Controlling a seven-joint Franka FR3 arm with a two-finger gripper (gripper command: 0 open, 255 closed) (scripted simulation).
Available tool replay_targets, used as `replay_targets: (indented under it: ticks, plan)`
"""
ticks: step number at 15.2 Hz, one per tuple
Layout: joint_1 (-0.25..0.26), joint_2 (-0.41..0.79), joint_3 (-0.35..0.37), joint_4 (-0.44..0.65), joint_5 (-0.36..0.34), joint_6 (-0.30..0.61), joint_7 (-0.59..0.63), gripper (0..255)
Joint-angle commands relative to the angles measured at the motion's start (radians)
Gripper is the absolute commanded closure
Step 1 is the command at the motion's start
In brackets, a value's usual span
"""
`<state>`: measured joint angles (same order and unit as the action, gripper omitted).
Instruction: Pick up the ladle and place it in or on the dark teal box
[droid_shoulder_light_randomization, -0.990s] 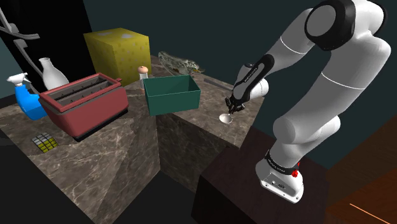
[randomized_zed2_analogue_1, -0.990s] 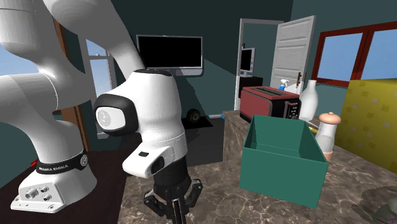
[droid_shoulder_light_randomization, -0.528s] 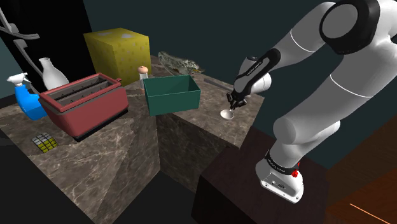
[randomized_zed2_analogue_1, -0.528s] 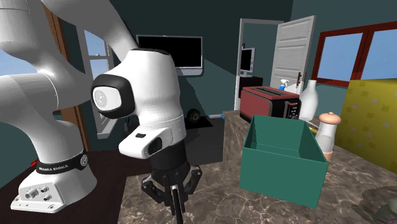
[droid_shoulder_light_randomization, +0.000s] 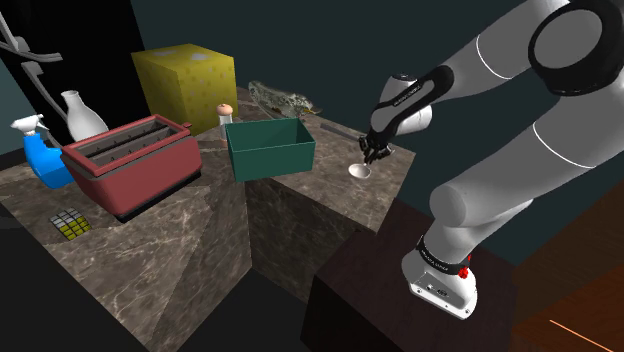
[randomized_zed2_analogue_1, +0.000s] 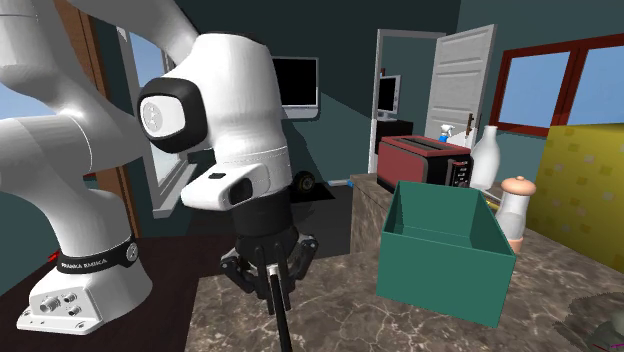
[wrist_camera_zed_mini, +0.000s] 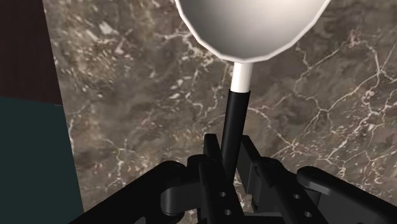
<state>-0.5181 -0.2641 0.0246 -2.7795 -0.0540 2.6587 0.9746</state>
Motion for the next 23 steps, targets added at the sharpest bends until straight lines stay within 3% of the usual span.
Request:
replay_targets:
  ticks: [1, 23]
  plan:
    - [0.002, -0.029, -0.001, 0.006, 0.004, -0.036, -0.004, 255]
    - [0.013, -0.244, -0.008, 0.148, 0.023, -0.392, -0.024, 255]
